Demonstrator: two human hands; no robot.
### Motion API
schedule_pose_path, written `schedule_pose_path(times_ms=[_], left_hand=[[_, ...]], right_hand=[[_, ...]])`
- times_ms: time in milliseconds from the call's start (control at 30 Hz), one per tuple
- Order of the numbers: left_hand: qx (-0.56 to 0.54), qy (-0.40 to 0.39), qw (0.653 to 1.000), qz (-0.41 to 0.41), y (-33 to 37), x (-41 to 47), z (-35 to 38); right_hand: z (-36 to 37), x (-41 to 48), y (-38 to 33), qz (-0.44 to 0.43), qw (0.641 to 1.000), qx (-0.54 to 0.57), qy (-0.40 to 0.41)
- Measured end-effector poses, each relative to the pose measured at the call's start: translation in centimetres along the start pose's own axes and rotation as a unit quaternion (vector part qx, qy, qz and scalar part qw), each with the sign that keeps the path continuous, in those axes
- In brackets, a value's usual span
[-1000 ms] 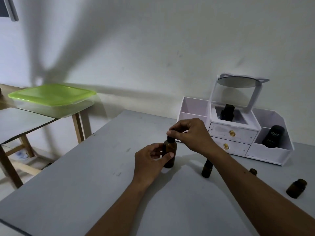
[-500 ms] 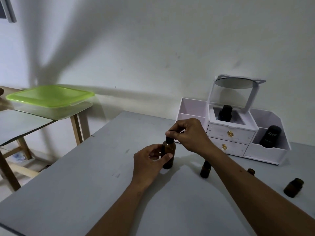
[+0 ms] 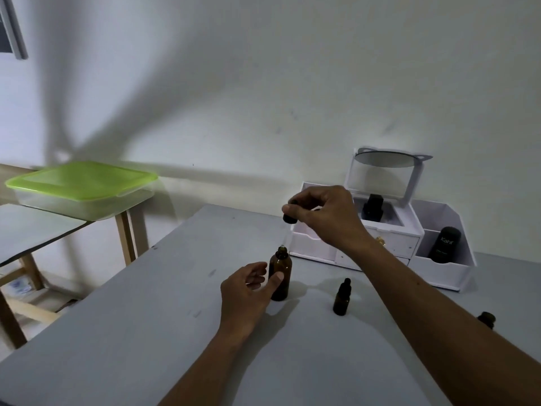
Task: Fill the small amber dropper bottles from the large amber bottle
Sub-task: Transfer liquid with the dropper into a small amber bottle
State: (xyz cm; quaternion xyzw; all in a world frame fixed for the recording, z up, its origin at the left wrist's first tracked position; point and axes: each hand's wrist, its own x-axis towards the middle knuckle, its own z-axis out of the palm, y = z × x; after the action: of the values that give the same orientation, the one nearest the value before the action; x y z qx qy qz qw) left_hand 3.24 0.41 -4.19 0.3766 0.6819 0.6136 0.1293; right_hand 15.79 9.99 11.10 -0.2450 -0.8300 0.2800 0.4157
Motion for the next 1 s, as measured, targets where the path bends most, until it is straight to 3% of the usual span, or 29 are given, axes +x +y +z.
schedule_pose_path(times_ms=[200,300,567,767,1000], left_hand=[[-0.023,0.063,0.996,0.054,2.5,-2.8,-0.4],[-0.052,0.025,0.996,0.072,4.1,-5.2,0.9],[-0.063,-0.203,0.977,0.002,6.6,-9.6,9.3],[-0.076,-0.221,0.972,-0.004,7.4,-10.1,15.0],[-0.044,-0.218,0.975,0.001,6.9,-8.5,18.3]], right_hand=[[-5.0,0.2,-2.9,-0.028,0.998,0.032,0.052],[-7.8,-0.8,-3.2,-0.022,0.994,0.075,0.074],[-14.9,-6.3,0.7,0.006,0.987,0.065,0.147],[-18.4,-10.4,5.9,0.083,0.977,0.048,0.191],[-18.9,-12.6,10.2,0.112,0.967,0.035,0.228]])
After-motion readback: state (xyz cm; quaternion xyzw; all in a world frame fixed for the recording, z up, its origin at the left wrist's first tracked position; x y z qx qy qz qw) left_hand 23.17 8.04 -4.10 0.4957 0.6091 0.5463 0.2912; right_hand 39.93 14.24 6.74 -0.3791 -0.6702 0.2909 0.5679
